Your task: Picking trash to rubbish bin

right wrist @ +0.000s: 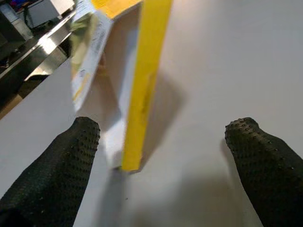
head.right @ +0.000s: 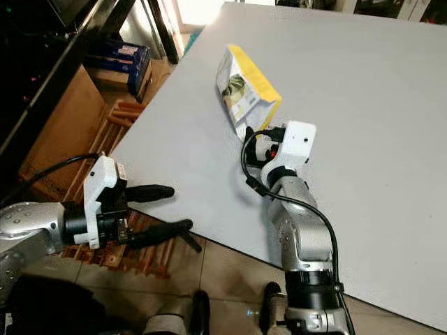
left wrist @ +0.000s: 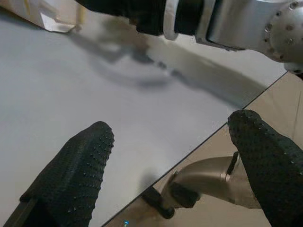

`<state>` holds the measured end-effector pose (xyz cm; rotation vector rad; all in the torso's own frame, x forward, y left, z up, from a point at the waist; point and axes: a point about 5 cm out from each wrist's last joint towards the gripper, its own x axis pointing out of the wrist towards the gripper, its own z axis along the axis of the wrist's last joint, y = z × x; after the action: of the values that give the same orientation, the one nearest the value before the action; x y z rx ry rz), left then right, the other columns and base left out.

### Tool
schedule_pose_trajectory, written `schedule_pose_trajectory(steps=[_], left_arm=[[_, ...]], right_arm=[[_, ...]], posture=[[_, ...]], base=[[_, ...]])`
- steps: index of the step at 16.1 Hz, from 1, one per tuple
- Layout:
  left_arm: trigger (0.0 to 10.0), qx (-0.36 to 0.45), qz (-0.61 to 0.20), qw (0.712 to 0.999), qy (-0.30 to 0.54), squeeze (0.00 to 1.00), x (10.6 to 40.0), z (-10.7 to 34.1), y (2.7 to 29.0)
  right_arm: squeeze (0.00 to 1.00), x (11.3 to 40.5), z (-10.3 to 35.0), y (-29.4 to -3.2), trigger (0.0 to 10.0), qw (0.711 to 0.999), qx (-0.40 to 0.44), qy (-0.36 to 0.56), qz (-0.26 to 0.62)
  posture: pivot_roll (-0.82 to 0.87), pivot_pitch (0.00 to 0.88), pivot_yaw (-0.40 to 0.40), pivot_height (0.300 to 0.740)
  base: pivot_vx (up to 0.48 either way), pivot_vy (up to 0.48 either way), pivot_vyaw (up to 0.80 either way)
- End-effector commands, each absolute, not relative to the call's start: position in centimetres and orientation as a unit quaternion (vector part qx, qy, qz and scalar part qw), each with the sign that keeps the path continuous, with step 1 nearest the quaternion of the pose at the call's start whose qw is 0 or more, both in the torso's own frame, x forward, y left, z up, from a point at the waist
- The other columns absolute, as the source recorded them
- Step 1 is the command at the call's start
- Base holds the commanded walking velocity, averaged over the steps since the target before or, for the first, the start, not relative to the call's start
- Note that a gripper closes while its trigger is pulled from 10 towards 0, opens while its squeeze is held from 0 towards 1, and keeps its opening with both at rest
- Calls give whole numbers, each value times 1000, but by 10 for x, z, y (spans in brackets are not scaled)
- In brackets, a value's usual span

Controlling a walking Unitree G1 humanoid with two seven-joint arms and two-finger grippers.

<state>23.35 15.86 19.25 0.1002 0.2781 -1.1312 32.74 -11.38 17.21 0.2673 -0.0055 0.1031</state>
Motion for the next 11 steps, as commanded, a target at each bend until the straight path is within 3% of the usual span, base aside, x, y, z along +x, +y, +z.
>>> schedule_pose_trajectory(steps=[1, 11], left_arm=[[10000, 53, -535, 832, 135, 0, 233, 191, 159], [10000, 25, -520, 846, 117, 0, 237, 190, 148]], right_arm=[[8, 329, 174, -114, 10000, 989, 138, -10, 55], [0, 352, 171, -95, 10000, 979, 166, 1, 117]], posture=[[211, 276, 122, 740], [222, 286, 110, 740]], base=[[0, 0, 0], [0, 0, 0]])
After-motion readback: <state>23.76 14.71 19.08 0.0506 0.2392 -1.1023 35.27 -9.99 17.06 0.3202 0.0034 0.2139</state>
